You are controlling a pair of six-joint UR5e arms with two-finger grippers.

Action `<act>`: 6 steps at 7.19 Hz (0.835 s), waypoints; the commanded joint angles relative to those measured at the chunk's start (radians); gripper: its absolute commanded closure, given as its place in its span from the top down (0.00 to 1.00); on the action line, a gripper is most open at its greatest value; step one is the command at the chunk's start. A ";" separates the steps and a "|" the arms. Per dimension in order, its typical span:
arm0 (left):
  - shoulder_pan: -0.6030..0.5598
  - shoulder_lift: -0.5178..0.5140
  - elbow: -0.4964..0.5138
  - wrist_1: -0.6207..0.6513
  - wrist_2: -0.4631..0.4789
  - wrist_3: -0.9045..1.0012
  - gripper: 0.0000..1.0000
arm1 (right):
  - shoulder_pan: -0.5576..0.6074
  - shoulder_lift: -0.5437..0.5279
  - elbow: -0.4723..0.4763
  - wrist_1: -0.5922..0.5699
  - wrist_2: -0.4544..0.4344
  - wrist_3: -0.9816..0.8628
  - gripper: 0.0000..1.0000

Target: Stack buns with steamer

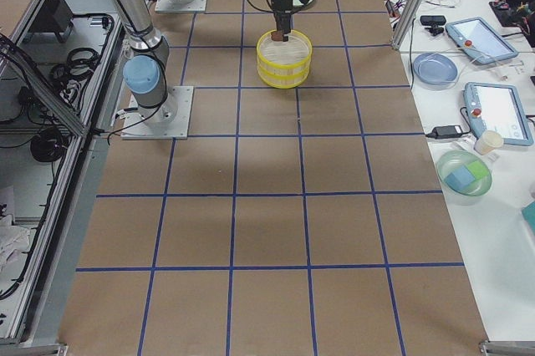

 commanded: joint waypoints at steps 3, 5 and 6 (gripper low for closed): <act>0.244 0.134 -0.007 -0.152 0.100 0.348 1.00 | 0.000 0.002 0.002 -0.004 0.001 0.004 0.99; 0.413 0.224 0.001 -0.249 0.120 0.525 1.00 | 0.000 0.002 0.002 -0.006 0.003 0.005 0.99; 0.447 0.283 0.004 -0.318 0.125 0.605 1.00 | 0.000 0.000 0.002 -0.006 0.006 0.010 0.99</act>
